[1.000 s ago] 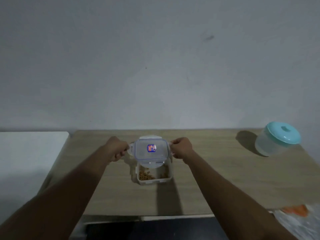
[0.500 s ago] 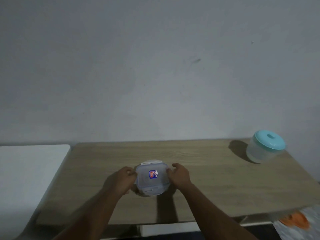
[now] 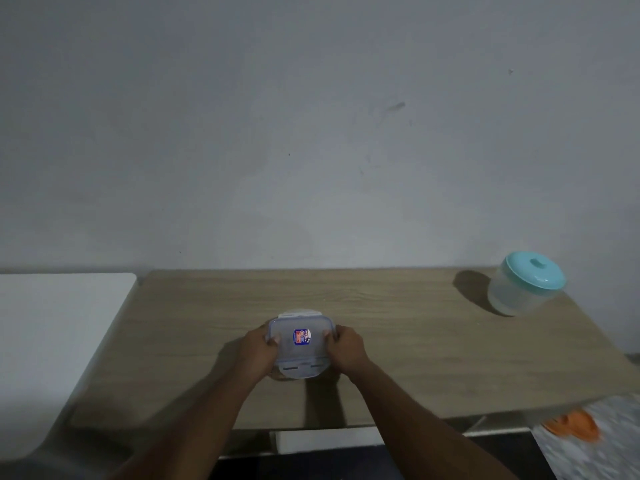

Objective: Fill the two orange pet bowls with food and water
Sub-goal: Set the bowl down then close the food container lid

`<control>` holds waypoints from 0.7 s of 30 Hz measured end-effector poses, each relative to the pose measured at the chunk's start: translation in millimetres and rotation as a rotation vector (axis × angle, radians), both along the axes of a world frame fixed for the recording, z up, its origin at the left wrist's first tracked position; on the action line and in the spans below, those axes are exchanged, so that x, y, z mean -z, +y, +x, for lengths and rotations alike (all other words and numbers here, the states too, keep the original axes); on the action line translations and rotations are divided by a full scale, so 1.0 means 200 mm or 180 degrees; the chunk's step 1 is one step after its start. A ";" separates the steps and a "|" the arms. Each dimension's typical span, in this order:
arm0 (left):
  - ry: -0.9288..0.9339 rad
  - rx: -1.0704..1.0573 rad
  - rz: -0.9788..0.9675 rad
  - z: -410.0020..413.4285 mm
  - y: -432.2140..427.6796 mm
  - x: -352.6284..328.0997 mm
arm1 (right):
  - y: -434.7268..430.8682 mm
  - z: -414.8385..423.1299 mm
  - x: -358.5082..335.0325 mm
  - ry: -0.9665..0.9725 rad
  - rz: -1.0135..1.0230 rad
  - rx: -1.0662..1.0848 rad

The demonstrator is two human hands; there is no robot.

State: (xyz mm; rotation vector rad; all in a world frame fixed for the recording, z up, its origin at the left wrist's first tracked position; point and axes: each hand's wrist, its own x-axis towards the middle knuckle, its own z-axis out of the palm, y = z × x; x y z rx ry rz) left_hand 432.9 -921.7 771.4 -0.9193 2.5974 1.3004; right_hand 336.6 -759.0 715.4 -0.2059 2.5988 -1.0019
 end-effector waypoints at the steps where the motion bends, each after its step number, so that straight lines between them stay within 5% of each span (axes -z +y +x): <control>1: 0.0029 -0.0061 0.0115 0.00 0.00 0.01 | -0.01 0.01 0.01 -0.0031 -0.0080 0.0055; 8: -0.0265 0.0159 -0.0147 -0.01 -0.01 0.05 | 0.01 0.06 0.04 -0.0129 -0.0369 0.0055; 13: -0.0433 0.1128 -0.1417 -0.05 -0.19 0.06 | 0.06 -0.02 -0.04 0.0538 0.0007 -0.0845; 17: -0.0247 0.2257 -0.1553 -0.08 -0.21 -0.01 | 0.09 -0.08 -0.18 0.0877 0.0454 -0.1780; 21: -0.0397 0.2531 -0.1550 -0.13 -0.19 0.05 | 0.02 -0.12 -0.19 0.0780 0.1049 -0.2437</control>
